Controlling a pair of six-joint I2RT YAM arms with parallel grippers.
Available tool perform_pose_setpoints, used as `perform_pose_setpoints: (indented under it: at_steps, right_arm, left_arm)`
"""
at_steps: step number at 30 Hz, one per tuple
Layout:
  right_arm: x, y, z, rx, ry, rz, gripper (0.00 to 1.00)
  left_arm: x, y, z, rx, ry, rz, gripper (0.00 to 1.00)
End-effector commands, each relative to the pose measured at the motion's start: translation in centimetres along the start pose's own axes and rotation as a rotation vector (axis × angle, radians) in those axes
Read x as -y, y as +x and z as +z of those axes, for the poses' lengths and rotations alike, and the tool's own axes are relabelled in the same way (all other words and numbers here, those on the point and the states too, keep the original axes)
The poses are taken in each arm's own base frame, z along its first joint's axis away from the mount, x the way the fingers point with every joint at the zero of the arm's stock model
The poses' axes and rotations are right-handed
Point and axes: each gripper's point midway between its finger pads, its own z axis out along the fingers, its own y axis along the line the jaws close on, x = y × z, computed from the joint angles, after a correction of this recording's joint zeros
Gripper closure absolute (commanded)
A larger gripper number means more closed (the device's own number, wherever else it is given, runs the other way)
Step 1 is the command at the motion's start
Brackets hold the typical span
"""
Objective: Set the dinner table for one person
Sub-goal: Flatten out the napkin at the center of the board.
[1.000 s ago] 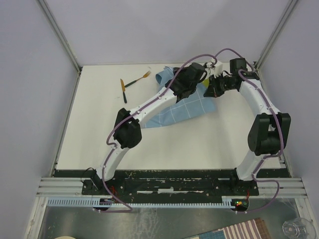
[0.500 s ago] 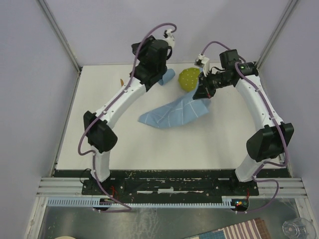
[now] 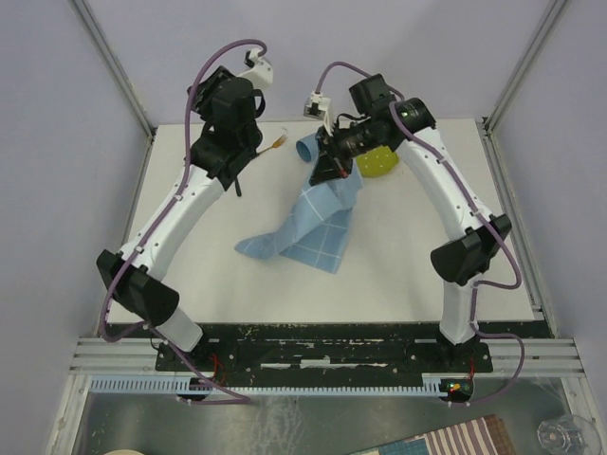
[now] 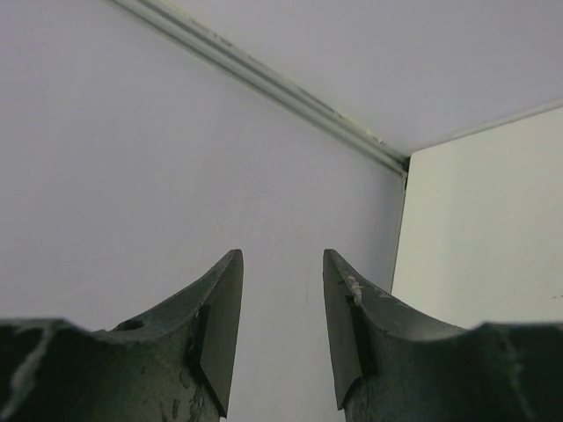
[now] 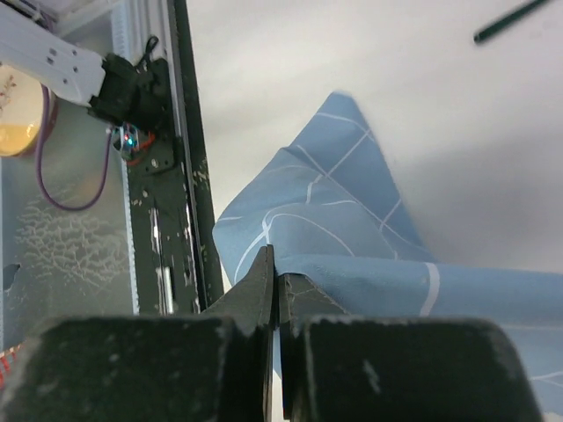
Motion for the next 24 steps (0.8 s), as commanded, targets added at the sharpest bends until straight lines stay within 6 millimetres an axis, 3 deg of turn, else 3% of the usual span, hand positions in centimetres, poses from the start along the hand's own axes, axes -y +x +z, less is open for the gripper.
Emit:
perform_pose_setpoints:
  at_steps: [1, 6, 8, 13, 17, 21, 24]
  right_arm:
    - [-2.4, -5.9, 2.4, 0.13, -0.092, -0.087, 0.98]
    - [-2.4, -11.5, 4.6, 0.272, -0.086, -0.127, 0.98]
    - [-2.4, -13.7, 4.7, 0.335, -0.063, -0.138, 0.98]
    - [-2.0, -16.8, 4.2, 0.43, 0.029, -0.184, 0.98]
    - [-1.2, -18.8, 1.9, 0.499, 0.168, -0.224, 0.98]
    - [-2.1, -20.4, -2.6, 0.575, 0.245, -0.244, 0.98]
    - [-3.2, -20.2, -4.5, 0.588, 0.221, -0.225, 0.98]
  left_arm:
    - [-4.7, 2.9, -0.2, -0.013, -0.058, -0.107, 0.52]
    - [-7.0, 7.6, 0.1, -0.076, -0.083, -0.072, 0.52]
    - [-7.5, 9.1, -0.1, -0.098, -0.089, -0.063, 0.52]
    - [-7.5, 11.1, -0.9, -0.124, -0.078, -0.049, 0.53]
    - [-5.9, 11.4, -0.2, -0.131, -0.059, -0.023, 0.54]
    - [-3.6, 12.0, 0.6, -0.151, -0.024, -0.014, 0.57]
    - [-1.2, 12.2, 0.7, -0.135, 0.06, -0.059, 0.59]
